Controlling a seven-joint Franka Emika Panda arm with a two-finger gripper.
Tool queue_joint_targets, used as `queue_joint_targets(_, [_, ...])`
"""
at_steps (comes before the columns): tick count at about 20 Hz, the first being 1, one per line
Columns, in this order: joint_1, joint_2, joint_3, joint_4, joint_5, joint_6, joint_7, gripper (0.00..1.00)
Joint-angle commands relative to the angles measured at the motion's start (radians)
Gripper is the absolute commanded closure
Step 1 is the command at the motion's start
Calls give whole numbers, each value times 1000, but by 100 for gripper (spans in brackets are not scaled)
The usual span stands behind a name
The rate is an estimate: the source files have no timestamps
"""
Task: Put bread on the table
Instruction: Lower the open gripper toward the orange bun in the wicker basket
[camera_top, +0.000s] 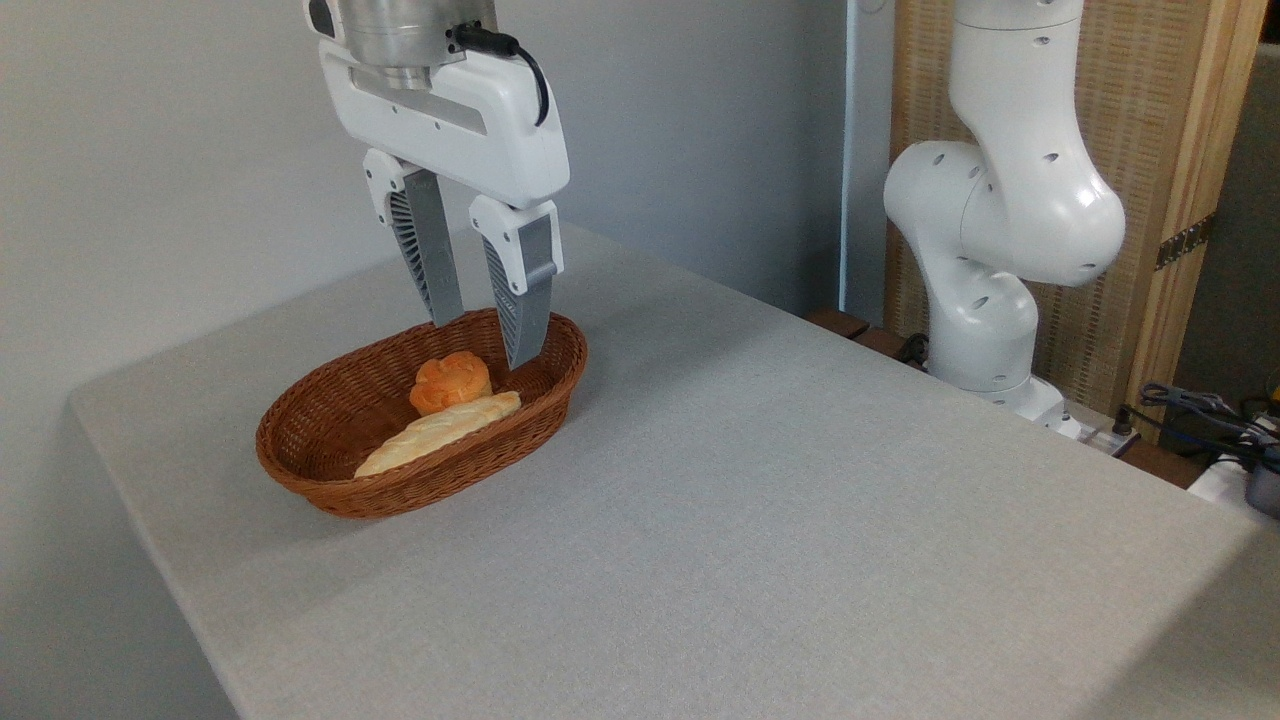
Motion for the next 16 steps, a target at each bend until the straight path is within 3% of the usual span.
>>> queue_joint_targets(1, [-9,-35,14,-45,9,0,-6,0])
queue_joint_targets(9, [-10,-36,13,-61,8,9,-6,0])
queue_joint_targets(11, [-18,-44,10,-90,-4,58,-7,0])
queue_joint_targets(13, [-57,-76,5,-168,-23,150,-9,0])
queue_joint_targets(16, [-174,-111,6,-304,-49,334,-10,0])
